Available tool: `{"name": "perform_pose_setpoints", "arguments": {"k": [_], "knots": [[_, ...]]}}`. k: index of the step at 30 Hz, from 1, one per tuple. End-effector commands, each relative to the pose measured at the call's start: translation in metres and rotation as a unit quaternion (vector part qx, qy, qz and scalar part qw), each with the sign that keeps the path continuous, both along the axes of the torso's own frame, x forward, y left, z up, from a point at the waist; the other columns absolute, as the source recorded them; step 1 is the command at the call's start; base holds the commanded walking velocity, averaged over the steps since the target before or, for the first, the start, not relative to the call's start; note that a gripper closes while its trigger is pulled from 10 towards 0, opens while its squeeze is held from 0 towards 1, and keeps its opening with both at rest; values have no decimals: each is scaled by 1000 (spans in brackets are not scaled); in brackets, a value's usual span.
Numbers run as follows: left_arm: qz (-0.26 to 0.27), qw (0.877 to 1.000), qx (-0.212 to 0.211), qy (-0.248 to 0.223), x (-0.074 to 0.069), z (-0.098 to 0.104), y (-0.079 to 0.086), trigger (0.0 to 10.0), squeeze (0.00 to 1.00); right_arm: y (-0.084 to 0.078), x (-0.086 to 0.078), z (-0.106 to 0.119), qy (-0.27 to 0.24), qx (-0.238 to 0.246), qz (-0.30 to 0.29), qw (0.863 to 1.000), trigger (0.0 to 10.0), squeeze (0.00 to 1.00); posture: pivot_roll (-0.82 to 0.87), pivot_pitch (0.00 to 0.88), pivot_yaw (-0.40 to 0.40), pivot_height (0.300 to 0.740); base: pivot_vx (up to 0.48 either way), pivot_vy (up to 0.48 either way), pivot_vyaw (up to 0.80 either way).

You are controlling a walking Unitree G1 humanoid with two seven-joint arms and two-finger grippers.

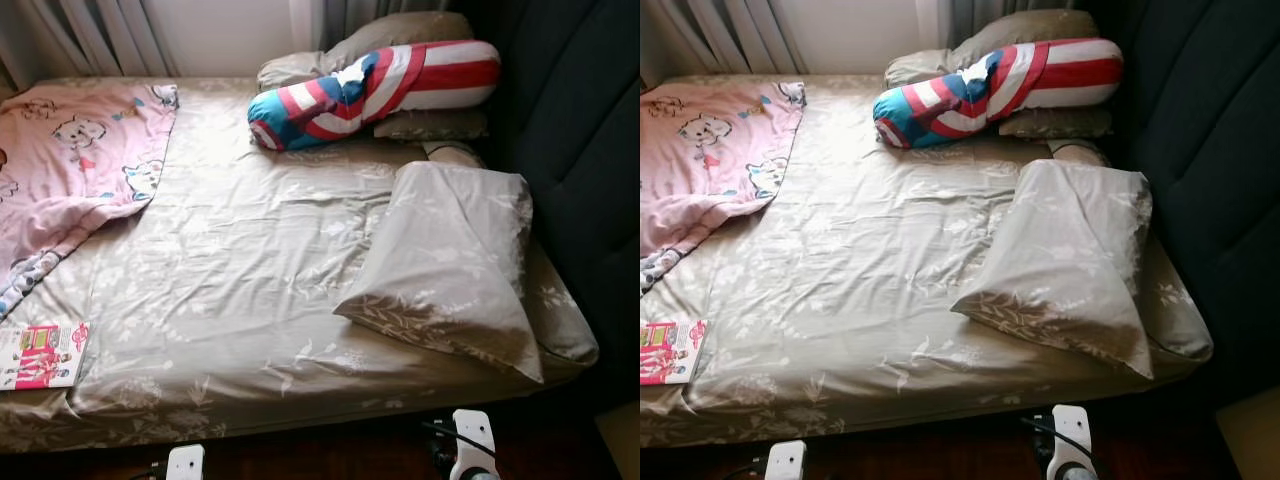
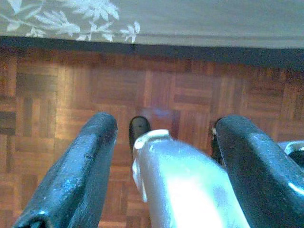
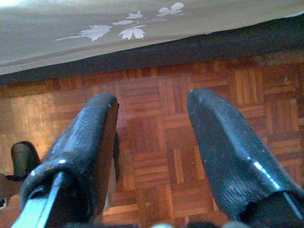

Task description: Clean up the room

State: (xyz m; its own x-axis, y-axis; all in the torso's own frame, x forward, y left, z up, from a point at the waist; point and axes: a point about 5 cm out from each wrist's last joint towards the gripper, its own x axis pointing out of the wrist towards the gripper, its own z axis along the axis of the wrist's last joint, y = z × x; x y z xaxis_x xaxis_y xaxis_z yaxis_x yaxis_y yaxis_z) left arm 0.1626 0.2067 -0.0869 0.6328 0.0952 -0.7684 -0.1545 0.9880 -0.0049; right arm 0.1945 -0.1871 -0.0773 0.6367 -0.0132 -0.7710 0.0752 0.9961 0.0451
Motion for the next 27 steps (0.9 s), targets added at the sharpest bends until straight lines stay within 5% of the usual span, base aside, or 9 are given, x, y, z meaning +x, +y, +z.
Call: {"name": "perform_pose_setpoints", "arguments": {"k": [1, 18, 27], "knots": [[6, 1000, -3, 28, -15, -7, 1, 10000, 0, 1, -1, -1, 2, 1, 0, 1000, 10000, 0, 5, 108, -50, 740, 0, -480, 0], [-1, 1000, -1, 29, -16, -7, 0, 10000, 0, 0, -3, -2, 7, -1, 3, 1000, 10000, 0, 3, 86, -50, 740, 0, -169, 0], [5, 1000, -6, 29, -16, -7, -1, 10000, 0, -1, -2, -1, 3, -1, 3, 1000, 10000, 0, 4, 91, -53, 740, 0, -33, -506]]}}
